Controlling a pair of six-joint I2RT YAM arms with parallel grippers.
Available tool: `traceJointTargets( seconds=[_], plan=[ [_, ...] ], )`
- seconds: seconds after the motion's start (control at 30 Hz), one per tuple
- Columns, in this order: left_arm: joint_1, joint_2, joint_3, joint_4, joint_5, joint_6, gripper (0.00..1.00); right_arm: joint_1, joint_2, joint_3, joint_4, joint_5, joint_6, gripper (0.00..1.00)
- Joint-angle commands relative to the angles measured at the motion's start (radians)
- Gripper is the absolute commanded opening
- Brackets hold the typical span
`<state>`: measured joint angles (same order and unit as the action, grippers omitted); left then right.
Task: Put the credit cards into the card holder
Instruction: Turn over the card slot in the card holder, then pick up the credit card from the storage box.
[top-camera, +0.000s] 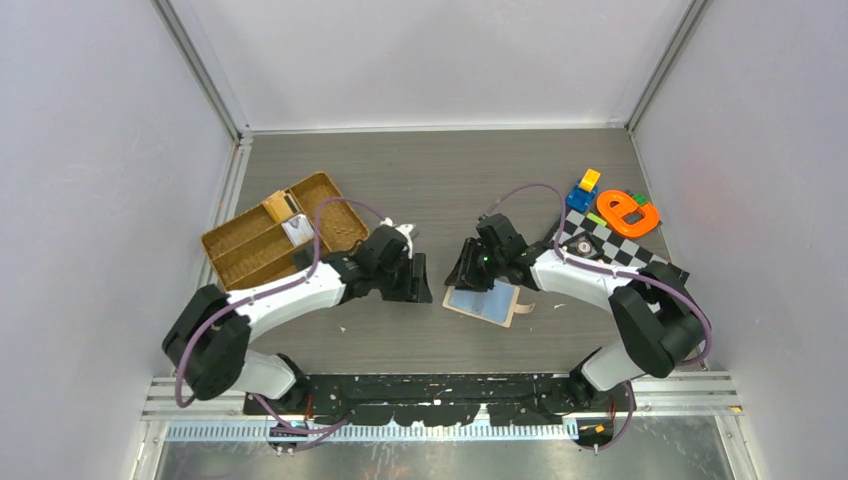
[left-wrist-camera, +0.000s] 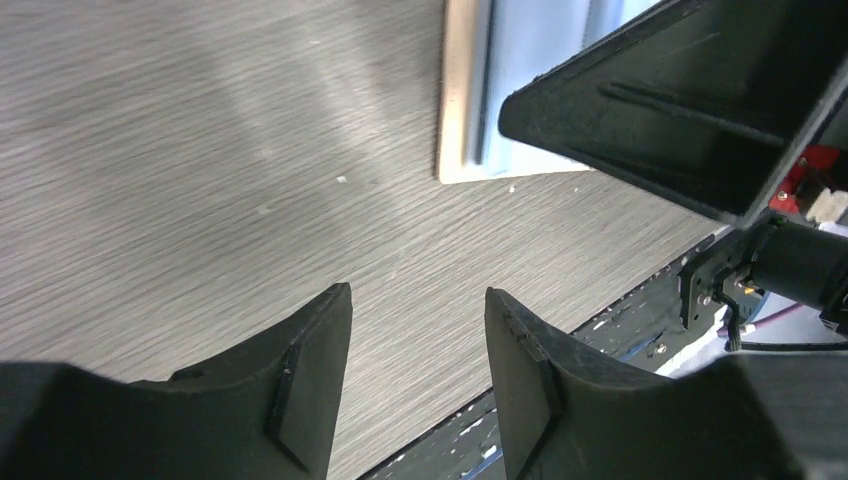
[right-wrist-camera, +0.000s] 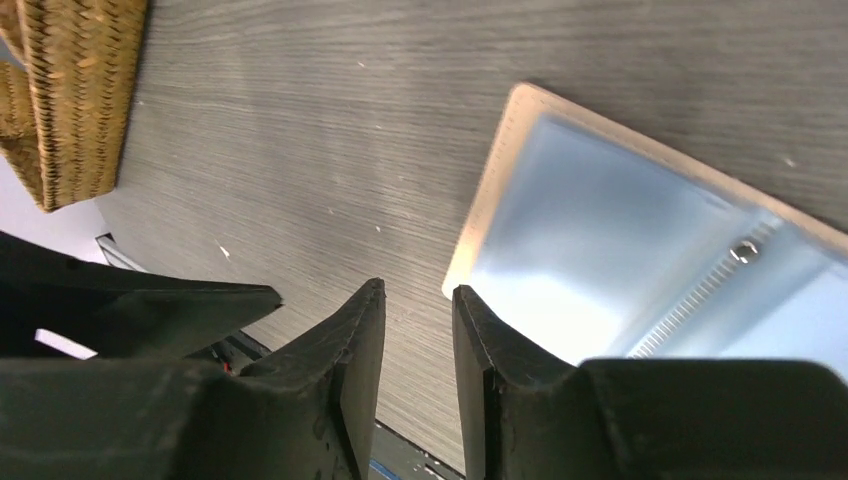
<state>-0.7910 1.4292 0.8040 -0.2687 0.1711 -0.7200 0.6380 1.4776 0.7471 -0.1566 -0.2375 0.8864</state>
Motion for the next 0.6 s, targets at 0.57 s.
traceJointTargets(
  seconds=[0.57],
  plan=[
    [0.734,-0.227,0.157,-0.438,-0.103,0.366,0.79,-0.096,-0.203,0.12,-0.146,0.027,-0.203,0.68]
  ],
)
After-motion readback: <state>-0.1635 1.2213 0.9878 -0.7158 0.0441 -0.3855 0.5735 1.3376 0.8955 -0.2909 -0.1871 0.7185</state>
